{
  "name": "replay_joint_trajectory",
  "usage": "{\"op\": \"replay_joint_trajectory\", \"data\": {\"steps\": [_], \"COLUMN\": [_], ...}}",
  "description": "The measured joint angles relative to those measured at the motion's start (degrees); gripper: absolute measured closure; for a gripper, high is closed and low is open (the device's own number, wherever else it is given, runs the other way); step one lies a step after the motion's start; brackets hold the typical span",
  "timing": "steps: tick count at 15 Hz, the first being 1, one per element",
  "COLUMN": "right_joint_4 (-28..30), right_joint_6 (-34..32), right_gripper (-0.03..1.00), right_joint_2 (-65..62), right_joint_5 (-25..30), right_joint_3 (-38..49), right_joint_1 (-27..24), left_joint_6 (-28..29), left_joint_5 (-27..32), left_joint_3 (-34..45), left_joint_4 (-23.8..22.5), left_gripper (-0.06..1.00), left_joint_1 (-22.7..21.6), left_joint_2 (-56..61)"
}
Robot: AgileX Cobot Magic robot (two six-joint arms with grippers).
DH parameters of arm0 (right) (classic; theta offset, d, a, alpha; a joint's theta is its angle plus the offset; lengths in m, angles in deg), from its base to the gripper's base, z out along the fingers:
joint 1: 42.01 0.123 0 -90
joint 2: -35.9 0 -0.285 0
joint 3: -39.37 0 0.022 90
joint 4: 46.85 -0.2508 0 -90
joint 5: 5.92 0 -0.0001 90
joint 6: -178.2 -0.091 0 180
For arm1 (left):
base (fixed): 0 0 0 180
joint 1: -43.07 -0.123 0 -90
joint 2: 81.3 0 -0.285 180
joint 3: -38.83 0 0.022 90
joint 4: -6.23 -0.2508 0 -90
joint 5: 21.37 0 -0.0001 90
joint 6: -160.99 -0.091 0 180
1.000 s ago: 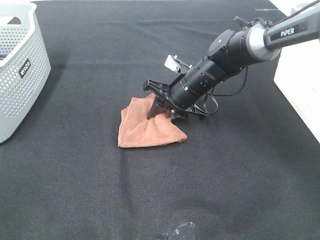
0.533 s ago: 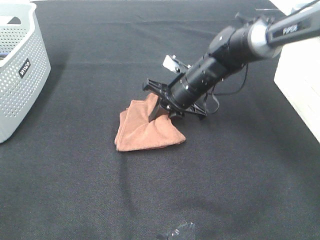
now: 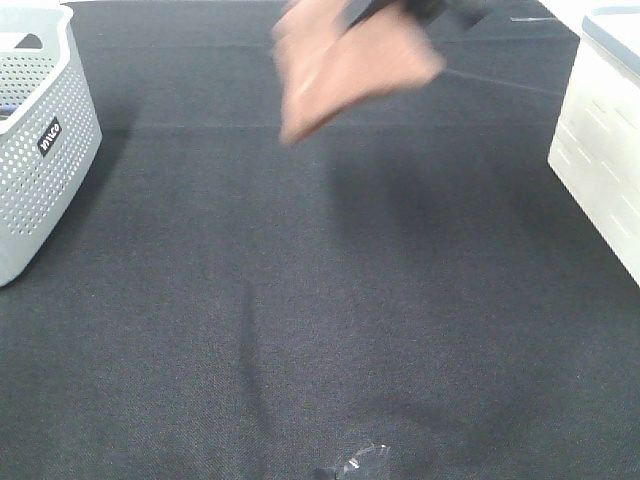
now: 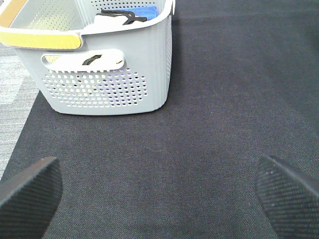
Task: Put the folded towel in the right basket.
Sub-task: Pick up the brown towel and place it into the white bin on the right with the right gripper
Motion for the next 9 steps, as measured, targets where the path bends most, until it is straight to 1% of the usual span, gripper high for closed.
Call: {"op": "replay_joint_trajectory", "data": {"steps": [1, 2, 4, 5, 6, 9], "right_joint_4": [1.3, 1.9, 2.0, 2.0, 2.0, 2.8], "right_joint_6": [-1.1, -1.8, -2.3, -2.3, -3.1, -4.6], "right_gripper": [0.75, 0.75, 0.75, 0.75, 0.75, 0.75], "right_joint_2": [-0.6, -1.1, -2.0, -2.0, -2.3, -2.3], "right_joint_5": [1.8, 2.7, 2.8, 2.8, 2.9, 3.1], "right_joint_3": [-2.7, -6.0, -8.7, -8.7, -9.1, -9.2], "right_joint_1": [-3.5, -9.2, -17.2, -17.2, -21.5, -32.3], "left_joint_6": [0.0, 0.0, 0.0, 0.0, 0.0, 0.0], "left_joint_5": [0.0, 0.0, 0.0, 0.0, 0.0, 0.0], "left_joint_3": [0.0, 0.0, 0.0, 0.0, 0.0, 0.0], "left_joint_4": [0.0, 0.0, 0.0, 0.0, 0.0, 0.0], "left_gripper": [-0.04, -0.04, -0.04, -0.04, -0.04, -0.04], "left_joint_1": [0.0, 0.0, 0.0, 0.0, 0.0, 0.0], "left_joint_2": [0.0, 0.0, 0.0, 0.0, 0.0, 0.0]}}
